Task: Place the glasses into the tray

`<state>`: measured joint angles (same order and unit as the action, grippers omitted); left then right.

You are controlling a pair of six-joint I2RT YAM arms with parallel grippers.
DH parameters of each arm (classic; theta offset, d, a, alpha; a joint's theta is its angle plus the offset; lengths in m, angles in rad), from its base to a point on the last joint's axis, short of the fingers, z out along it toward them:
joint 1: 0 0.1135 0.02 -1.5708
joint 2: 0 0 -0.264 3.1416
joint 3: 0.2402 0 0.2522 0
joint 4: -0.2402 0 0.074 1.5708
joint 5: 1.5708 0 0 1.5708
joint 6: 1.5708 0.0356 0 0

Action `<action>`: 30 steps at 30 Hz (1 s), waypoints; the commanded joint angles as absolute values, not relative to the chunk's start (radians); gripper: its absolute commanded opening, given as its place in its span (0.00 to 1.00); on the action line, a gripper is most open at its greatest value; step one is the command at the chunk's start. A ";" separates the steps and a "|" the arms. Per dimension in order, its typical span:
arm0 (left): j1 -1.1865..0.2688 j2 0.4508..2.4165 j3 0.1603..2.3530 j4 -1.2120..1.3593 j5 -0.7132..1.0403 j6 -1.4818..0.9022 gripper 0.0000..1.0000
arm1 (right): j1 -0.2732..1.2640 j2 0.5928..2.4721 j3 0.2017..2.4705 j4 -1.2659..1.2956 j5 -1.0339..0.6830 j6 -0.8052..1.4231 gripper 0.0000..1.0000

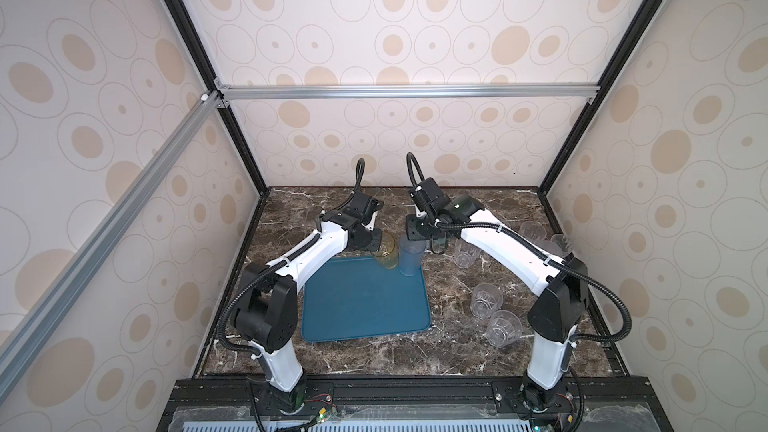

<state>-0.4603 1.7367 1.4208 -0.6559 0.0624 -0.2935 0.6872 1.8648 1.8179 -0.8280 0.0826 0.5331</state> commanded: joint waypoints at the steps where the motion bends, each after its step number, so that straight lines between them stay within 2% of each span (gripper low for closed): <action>1: -0.473 1.749 1.467 -0.754 0.050 -0.267 0.00 | 0.675 1.822 1.798 -0.816 0.087 0.535 0.39; 27: -0.504 1.811 1.564 -0.868 -0.037 -0.271 0.00 | 0.662 1.797 1.720 -0.776 0.055 0.541 0.38; 30: -0.505 1.834 1.576 -0.882 -0.037 -0.265 0.03 | 0.656 1.785 1.701 -0.764 0.055 0.542 0.38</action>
<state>-0.4957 1.8004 1.5452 -0.8291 -0.0139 -0.2905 0.6689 1.8263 1.7210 -0.7727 0.0551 0.5343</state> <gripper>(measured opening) 0.071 0.385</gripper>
